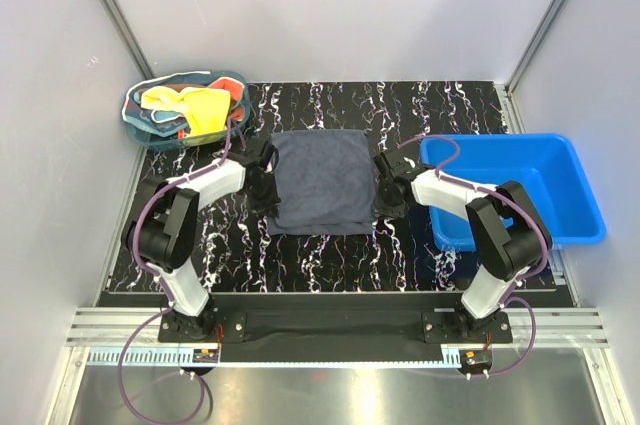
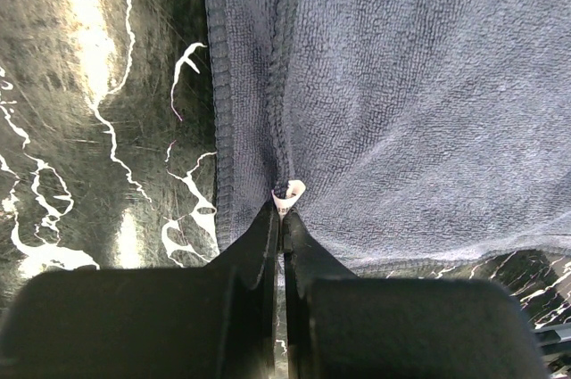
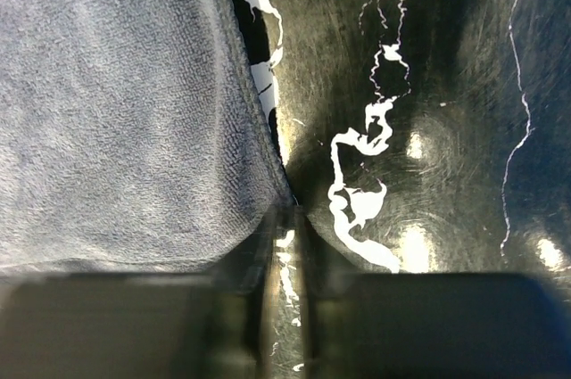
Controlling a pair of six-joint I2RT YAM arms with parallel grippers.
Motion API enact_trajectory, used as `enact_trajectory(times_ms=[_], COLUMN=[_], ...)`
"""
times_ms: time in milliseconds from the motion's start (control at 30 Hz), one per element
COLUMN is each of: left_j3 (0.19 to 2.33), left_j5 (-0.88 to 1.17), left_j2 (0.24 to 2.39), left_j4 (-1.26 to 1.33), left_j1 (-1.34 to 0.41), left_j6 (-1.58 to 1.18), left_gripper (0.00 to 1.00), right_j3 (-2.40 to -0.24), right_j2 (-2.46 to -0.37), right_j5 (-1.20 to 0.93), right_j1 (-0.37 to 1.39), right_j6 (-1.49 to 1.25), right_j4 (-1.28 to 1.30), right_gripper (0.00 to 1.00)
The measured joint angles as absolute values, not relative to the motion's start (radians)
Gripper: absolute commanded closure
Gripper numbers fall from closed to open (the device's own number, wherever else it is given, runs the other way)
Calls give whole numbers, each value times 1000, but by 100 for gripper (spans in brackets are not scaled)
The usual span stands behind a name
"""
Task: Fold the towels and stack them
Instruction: Fold the towel
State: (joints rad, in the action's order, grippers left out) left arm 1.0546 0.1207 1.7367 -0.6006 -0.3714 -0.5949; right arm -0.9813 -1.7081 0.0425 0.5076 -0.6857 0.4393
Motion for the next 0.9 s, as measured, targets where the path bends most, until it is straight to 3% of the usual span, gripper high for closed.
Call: enact_trajectory(times_ms=[100,433,633,900], left_j3=[1055,1235,1317,1146], left_j5=[121,101,93,94], left_j2=[1739,1757,1739,1659], left_j4=[-601,-717,-778,-778], left_j1=[-373,-373,-373,-373], left_j6=[-595,-576,-554,-546], left_gripper=[100,100,100,100], right_j3=[-979,-1095,-1171,-924], right_j2=[-1708,-1694,-1580,-1472], right_j5=[46,58,27,-70], right_j1=[507,507,507,508], right_j6=[-688,-626,-596,-626], right_j4=[438,526,558,466], right_gripper=[100,100,100,100])
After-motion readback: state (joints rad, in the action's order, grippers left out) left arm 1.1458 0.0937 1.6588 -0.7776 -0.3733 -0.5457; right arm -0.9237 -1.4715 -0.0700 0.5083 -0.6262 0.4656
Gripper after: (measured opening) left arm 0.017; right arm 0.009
